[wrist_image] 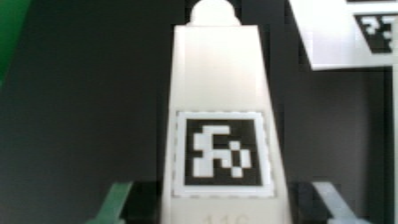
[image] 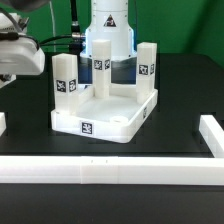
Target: Assemble desk
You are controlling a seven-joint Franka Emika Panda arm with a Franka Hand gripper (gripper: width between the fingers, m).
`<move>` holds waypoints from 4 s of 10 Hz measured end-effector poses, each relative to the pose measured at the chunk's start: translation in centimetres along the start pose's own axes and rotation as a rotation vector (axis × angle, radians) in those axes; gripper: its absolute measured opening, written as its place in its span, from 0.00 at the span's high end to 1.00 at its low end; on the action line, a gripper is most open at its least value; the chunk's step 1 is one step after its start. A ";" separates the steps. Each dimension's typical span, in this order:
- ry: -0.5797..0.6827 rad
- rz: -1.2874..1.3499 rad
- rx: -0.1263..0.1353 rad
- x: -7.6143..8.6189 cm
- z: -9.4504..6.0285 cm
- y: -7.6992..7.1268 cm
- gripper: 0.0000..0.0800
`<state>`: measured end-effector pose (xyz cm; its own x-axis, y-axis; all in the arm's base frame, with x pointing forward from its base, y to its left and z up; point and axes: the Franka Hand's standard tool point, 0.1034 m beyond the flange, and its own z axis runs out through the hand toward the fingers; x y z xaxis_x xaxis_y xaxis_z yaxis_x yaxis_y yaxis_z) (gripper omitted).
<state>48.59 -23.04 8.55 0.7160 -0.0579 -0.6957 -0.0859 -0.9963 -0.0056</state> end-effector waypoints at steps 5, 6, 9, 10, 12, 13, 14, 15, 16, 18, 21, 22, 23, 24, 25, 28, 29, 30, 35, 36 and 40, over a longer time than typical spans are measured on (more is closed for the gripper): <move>0.316 0.011 0.034 -1.2 -6.4 -0.9 0.64; 0.396 0.011 0.015 -0.9 -6.4 -0.5 0.64; 0.607 0.036 -0.006 -0.2 -7.1 -0.1 0.64; 0.655 0.039 -0.015 0.1 -8.1 -0.9 0.64; 0.742 0.040 -0.041 1.6 -9.9 -2.4 0.64; 0.748 0.035 -0.045 2.4 -10.5 -3.3 0.64; 0.752 0.032 -0.050 3.3 -11.0 -4.2 0.64; 0.751 0.027 -0.052 3.3 -10.9 -4.1 0.64; 0.750 0.030 -0.051 3.3 -10.8 -4.0 0.64; 0.751 0.032 -0.050 3.4 -10.8 -4.1 0.64; 0.784 0.101 -0.004 3.5 -12.1 -10.6 0.64; 0.789 0.114 0.000 3.7 -12.6 -12.7 0.64; 0.791 0.108 -0.001 3.7 -12.7 -13.9 0.64; 0.789 0.107 0.000 3.8 -12.6 -13.7 0.64; 0.792 0.109 0.000 3.8 -12.6 -13.5 0.64; 0.859 0.135 0.020 3.6 -12.0 -13.3 0.64; 1.007 0.145 0.004 3.1 -11.7 -14.4 0.64; 1.084 0.144 -0.003 2.5 -10.9 -15.8 0.64; 1.177 0.125 -0.025 2.3 -10.8 -18.0 0.64; 1.180 0.133 -0.017 2.3 -10.8 -18.4 0.64; 1.197 0.110 -0.017 1.8 -9.4 -21.0 0.64</move>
Offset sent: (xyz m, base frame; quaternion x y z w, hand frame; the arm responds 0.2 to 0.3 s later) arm 0.0181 0.0077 0.0506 0.0666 0.1570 0.0333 0.9848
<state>58.21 -2.79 14.17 0.8956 -0.1558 0.4167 -0.1838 -0.9826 0.0277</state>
